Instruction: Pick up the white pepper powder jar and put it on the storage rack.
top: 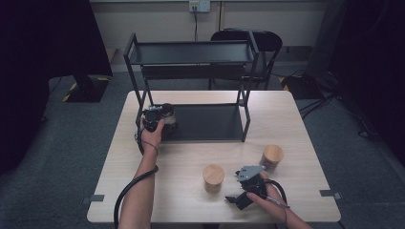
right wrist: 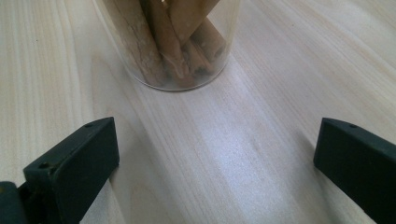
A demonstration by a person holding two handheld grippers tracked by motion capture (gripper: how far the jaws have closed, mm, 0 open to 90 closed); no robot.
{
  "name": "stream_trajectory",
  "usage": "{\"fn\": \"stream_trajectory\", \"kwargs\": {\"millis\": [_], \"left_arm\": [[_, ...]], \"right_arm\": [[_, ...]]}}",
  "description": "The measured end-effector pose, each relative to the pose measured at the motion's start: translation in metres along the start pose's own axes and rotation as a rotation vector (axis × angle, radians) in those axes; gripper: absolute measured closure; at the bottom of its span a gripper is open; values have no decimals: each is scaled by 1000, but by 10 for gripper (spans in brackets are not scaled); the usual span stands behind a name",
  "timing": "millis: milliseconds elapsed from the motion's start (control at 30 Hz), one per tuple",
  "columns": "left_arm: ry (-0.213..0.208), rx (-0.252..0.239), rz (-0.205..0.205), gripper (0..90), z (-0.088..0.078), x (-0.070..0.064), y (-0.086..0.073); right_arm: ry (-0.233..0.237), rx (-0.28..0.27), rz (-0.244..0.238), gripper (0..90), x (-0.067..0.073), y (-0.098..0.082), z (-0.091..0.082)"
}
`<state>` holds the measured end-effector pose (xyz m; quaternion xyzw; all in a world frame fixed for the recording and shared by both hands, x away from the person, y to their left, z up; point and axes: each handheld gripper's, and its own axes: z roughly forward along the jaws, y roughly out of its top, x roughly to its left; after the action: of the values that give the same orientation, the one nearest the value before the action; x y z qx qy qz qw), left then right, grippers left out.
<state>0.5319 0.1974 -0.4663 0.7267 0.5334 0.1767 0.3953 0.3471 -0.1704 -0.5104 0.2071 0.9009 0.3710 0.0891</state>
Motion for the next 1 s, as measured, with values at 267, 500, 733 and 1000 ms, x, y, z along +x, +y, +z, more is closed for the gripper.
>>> {"fn": "stream_trajectory", "kwargs": {"millis": [267,500,733,1000], "left_arm": [[-7,-1,0,28,-4,-2,-3],[-18,-6,-10,27,-6,-3,-6],[-29,-11,-5,27,-9,-4,-9],[-40,-3,5,28,-10,-5,-13]], "right_arm": [[0,0,-1,0,0,0,0],[0,0,0,0,0,0,0],[0,0,0,0,0,0,0],[0,0,0,0,0,0,0]]}}
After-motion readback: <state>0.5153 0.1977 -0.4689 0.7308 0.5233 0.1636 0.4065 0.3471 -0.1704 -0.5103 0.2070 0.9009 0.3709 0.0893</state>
